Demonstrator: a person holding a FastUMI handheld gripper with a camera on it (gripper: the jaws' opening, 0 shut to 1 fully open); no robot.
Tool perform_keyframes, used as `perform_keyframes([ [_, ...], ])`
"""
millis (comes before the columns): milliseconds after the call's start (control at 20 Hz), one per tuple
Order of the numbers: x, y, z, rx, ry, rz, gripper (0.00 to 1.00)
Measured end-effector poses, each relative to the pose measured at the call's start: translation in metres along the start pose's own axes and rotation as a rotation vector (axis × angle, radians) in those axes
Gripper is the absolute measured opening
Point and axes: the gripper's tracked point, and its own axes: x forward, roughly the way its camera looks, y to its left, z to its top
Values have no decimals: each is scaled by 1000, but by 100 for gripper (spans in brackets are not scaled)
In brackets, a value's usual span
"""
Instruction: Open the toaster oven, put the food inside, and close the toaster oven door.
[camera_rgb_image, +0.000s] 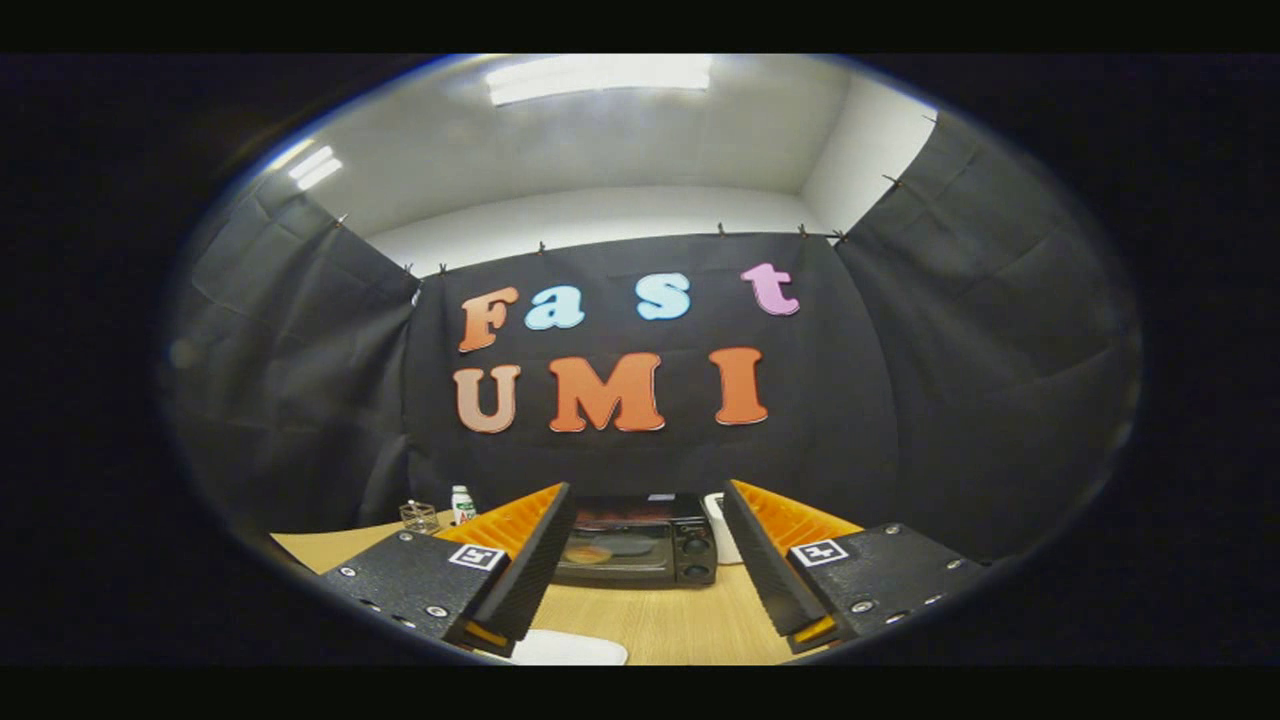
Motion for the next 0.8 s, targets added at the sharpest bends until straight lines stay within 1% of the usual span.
perform_keyframes([
  [150, 3, 6, -2, -8, 2, 14, 88],
  [250, 4, 2, 3, -30, -33, -9, 88],
  [350, 4, 3, 0, -48, -44, -23, 88],
  [450, 1, 8, -5, -46, -34, -16, 88],
  [800, 7, 16, -1, -43, -33, 4, 88],
])
